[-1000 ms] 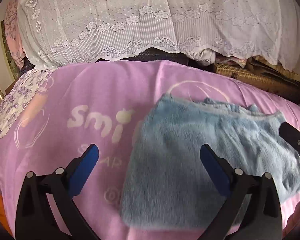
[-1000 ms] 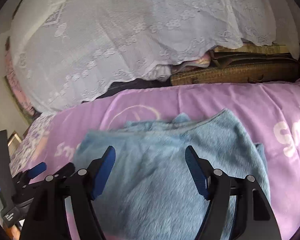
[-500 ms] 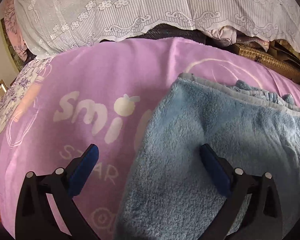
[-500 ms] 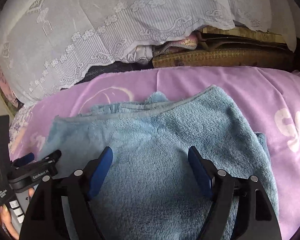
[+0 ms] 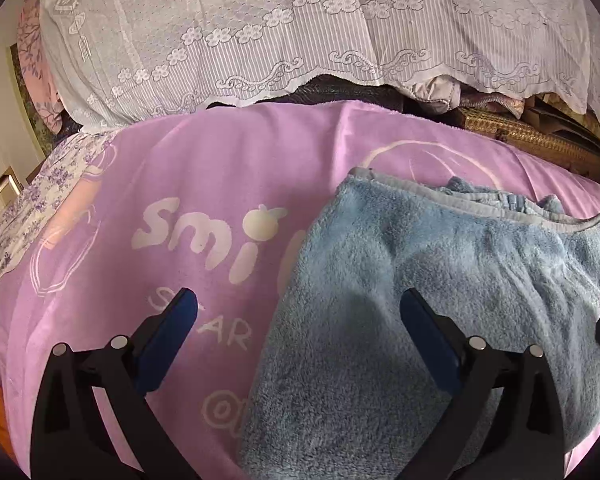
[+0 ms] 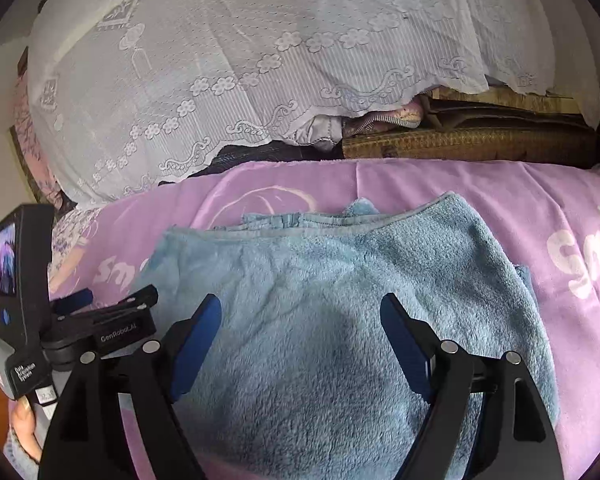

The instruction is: Fold small clothes

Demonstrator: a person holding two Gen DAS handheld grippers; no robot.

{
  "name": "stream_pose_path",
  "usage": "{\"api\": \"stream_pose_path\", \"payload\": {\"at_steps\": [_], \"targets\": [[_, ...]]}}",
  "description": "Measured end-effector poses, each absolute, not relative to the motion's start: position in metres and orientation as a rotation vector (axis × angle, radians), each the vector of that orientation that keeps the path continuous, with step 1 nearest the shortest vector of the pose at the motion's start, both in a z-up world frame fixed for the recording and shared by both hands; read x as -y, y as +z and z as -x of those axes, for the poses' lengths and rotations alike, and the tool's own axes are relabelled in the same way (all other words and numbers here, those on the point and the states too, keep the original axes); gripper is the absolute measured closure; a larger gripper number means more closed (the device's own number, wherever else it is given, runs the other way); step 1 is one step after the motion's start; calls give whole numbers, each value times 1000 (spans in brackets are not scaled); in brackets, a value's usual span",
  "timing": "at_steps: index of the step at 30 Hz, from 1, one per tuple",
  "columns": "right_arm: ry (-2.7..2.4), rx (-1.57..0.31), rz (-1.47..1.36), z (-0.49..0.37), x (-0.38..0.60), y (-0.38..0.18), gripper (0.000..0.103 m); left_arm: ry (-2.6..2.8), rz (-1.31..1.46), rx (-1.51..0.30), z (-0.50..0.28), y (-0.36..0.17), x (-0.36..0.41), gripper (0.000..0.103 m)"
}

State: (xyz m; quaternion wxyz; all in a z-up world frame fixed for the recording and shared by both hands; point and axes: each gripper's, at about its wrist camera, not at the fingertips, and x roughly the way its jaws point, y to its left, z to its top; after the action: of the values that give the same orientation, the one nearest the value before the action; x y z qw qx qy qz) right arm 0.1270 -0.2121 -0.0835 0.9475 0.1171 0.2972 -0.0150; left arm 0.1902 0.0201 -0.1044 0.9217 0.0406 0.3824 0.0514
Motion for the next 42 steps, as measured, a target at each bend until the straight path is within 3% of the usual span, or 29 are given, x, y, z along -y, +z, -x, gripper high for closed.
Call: {"api": "stream_pose_path", "payload": {"at_steps": [13, 18, 21, 28, 33, 36, 42], "targets": [[-40, -674, -211, -123, 209, -107, 18, 92, -93, -827, -180, -117, -16, 4], [14, -595, -265, -120, 224, -83, 18, 11, 16, -809, -194, -92, -28, 4], [114, -548, -409, -128, 255, -69, 18, -118, 96, -842, -215, -83, -19, 4], [259, -555, -784, -179, 337, -91, 18, -116, -41, -969, -289, -108, 14, 4], [217, -571, -975, -188, 377, -130, 18, -225, 263, -1150, -324, -146, -26, 4], [217, -534, -1063, -180, 388, -133, 18, -193, 326, -1136, -317, -141, -40, 4], [293, -540, -917, -166, 349, -103, 16, -211, 236, -1011, -260, -113, -50, 5]]}}
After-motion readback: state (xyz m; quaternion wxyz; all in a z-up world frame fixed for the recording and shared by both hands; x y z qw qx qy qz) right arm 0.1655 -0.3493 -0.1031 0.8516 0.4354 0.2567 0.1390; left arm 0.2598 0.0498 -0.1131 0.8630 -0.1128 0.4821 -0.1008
